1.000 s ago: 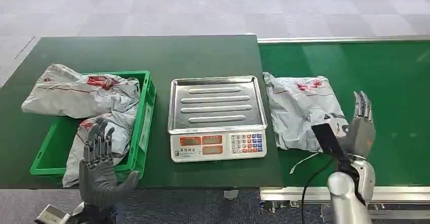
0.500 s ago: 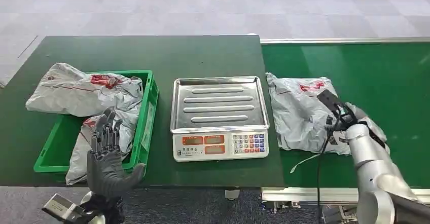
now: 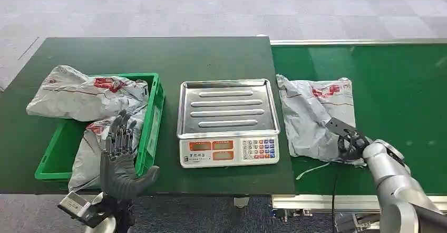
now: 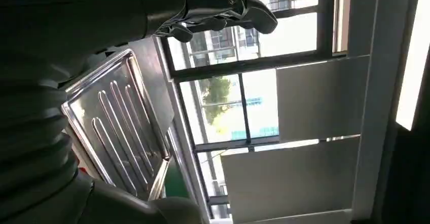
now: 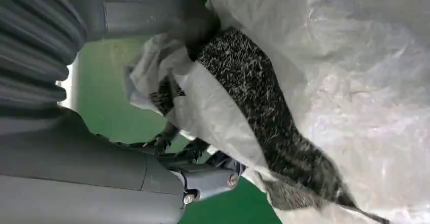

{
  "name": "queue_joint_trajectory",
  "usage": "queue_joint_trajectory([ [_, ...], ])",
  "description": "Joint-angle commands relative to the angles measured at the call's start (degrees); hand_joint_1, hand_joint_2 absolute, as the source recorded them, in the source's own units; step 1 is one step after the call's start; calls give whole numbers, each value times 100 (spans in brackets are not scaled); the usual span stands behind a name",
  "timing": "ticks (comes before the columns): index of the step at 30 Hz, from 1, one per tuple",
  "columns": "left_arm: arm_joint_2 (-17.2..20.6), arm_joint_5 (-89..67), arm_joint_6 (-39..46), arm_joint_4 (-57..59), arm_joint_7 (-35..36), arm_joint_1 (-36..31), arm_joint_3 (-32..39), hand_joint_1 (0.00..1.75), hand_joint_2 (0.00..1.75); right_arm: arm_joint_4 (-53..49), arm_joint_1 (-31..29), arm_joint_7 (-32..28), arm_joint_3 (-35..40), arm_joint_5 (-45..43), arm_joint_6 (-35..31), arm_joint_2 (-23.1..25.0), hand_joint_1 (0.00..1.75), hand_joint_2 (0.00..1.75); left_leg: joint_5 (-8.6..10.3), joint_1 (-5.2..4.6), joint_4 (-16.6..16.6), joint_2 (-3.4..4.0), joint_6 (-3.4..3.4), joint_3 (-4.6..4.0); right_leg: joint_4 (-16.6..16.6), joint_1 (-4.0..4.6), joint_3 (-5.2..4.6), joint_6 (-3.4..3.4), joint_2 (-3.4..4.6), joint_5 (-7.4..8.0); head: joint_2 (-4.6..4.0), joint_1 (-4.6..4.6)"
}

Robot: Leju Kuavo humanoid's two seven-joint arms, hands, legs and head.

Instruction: Moved the parcel from conveyor to table for the left to box.

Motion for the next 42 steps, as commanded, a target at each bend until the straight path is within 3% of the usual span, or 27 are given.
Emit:
queue_joint_trajectory([
  [1, 104, -9, -10, 409, 26, -201, -159, 0, 175, 474, 135, 25, -115, 25, 148, -6, 175, 175, 3, 6, -8, -12, -1, 14, -13, 7, 20, -5, -11, 1, 0, 0],
  [13, 105, -15, 8, 385, 26, -167, -125, 0, 175, 437, 154, 32, -139, 27, 101, 26, 175, 175, 4, 5, -10, -10, 0, 14, -16, 6, 22, -6, -14, 2, 0, 0],
  [15, 128, -8, 21, 316, 26, -95, -99, 0, 175, 408, 72, -123, -139, 36, -195, 79, 175, 175, 3, 4, -9, -7, 0, 12, -13, 5, 19, -5, -12, 2, 0, 0],
  [18, 162, 19, 101, 109, 26, 101, -26, 0, 175, 341, -247, -362, -378, -112, -1406, 236, 175, 175, 1, 3, -8, 9, 0, 12, -11, 2, 16, -6, 2, 4, 0, 0],
  [21, 152, 38, 225, -122, 26, 281, 53, 0, 175, 148, -589, -1191, -958, -677, -2669, 471, 175, 175, -1, 0, -6, 41, -1, 3, -6, -3, -1, -8, 34, 12, 0, 0],
  [23, 91, 14, 340, -259, 26, 370, 117, 0, 175, -182, -785, -2313, -1677, -1530, -3669, 724, 175, 175, -6, 0, -1, 58, -1, -8, 2, -5, -13, -9, 53, 14, 0, 0],
  [25, 69, -2, 428, -292, 26, 382, 106, 0, 175, -392, -873, -2959, -1939, -2014, -4163, 827, 175, 175, -5, 0, -2, 60, -2, -10, 1, -5, -19, -8, 53, 15, 0, 0],
  [26, 60, -6, 504, -296, 26, 371, 78, 0, 175, -697, -863, -3392, -1958, -2243, -4680, 899, 175, 175, -1, -3, 0, 38, -1, -16, 6, -8, -20, -5, 32, 11, 0, 0],
  [30, 85, -6, 674, -327, 26, 351, 13, 0, 175, -1696, -671, -4378, -1665, -3119, -5315, 1185, 175, 175, 3, 3, -8, 29, 1, -2, -7, 1, -3, -9, 18, 10, 0, 0],
  [34, 120, 6, 758, -280, 26, 264, -51, 0, 175, -3113, -144, -4785, -710, -3962, -6034, 1497, 175, 175, 6, 1, -8, 23, -1, -6, -5, 4, -4, -8, 13, 10, 0, -2],
  [39, 137, 10, 770, -232, 26, 186, -70, 0, 175, -3529, 44, -4840, -178, -4158, -5982, 1495, 175, 175, 11, 2, -8, 3, 0, -9, -6, 5, -2, -9, -8, 6, 0, 0],
  [42, 245, 28, 673, -205, 26, 79, -107, 0, 175, -3120, -227, -4180, 1044, -3788, -4311, 1197, 175, 175, 11, 4, -8, 7, 1, -7, -9, 7, 0, -9, -3, 8, -2, 0],
])
